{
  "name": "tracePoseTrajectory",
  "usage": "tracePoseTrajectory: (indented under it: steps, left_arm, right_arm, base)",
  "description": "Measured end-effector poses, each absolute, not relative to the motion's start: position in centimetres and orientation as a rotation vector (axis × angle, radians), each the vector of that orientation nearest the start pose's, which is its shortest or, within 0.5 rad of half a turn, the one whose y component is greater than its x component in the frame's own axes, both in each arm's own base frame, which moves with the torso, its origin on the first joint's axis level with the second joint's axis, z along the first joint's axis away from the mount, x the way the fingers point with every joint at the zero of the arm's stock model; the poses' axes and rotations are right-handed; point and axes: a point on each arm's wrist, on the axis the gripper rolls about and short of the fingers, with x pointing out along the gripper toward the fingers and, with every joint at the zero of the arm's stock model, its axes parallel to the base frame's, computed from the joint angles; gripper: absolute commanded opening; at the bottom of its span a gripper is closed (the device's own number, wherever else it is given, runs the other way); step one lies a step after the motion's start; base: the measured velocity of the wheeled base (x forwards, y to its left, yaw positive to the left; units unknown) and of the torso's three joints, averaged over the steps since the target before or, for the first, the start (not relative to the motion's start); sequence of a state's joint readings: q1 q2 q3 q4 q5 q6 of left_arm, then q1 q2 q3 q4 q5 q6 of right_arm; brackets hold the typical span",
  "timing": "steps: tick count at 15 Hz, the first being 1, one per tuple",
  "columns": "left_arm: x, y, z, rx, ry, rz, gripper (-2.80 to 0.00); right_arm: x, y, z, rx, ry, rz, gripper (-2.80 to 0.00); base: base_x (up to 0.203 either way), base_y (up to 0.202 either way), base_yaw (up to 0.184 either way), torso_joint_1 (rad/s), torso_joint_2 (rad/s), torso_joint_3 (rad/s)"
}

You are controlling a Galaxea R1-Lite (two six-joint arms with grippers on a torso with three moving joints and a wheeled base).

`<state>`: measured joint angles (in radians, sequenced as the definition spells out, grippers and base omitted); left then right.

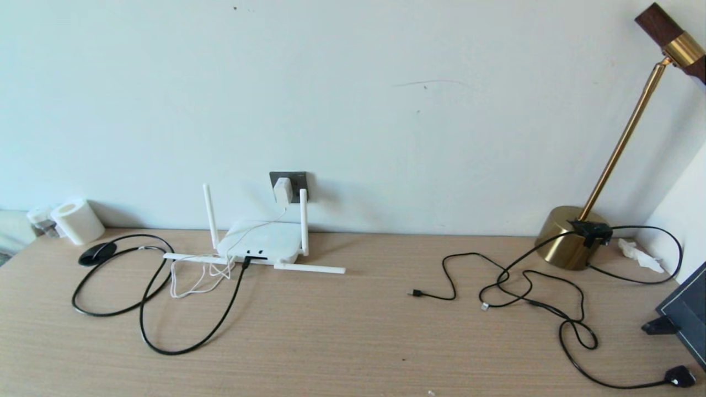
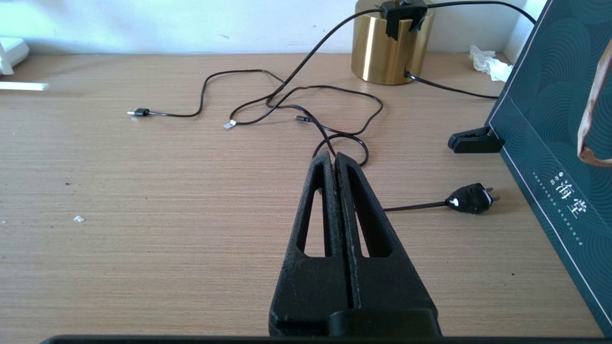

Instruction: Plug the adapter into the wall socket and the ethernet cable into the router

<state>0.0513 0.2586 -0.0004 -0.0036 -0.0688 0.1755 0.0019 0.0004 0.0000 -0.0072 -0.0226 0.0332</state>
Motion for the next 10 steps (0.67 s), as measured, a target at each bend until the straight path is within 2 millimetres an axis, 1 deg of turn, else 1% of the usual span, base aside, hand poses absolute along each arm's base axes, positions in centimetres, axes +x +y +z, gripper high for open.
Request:
tracePoseTrajectory:
  steps: [2,5,6,9,10]
  left_arm:
    - [-0.7,-0.2,7.9,0.164,0.198,-0.081,-2.8]
    - [-1.7,-0.1,7.7,0.145,0.073,-0.07,-2.8]
    - [-1.9,-0.1,7.7,0.124,0.049,-0.055,-2.8]
    - [-2.2,0.0,7.6,-0.017,0.01,-0.005,-2.8]
    - [-2.2,0.0,7.6,-0.028,0.004,-0.005,-2.8]
  right_arm:
    - [-2.3,-0.1,7.6,0.032,-0.007,-0.02,-2.8]
    - [-2.3,-0.1,7.6,0.031,-0.007,-0.021,-2.8]
    - [-2.3,-0.1,7.6,0.033,-0.007,-0.021,-2.8]
    - [-2.3,0.0,7.6,0.024,-0.007,-0.018,-2.8]
    - [-2.3,0.0,7.6,0.025,-0.007,-0.018,-2.8]
  base:
    - [0.0,0.0,0.0,0.0,0.0,0.0]
    - [0.0,0.0,0.0,0.0,0.0,0.0]
    - [0.0,0.0,0.0,0.0,0.0,0.0]
    - [0.0,0.0,0.0,0.0,0.0,0.0]
    - [0.0,0.0,0.0,0.0,0.0,0.0]
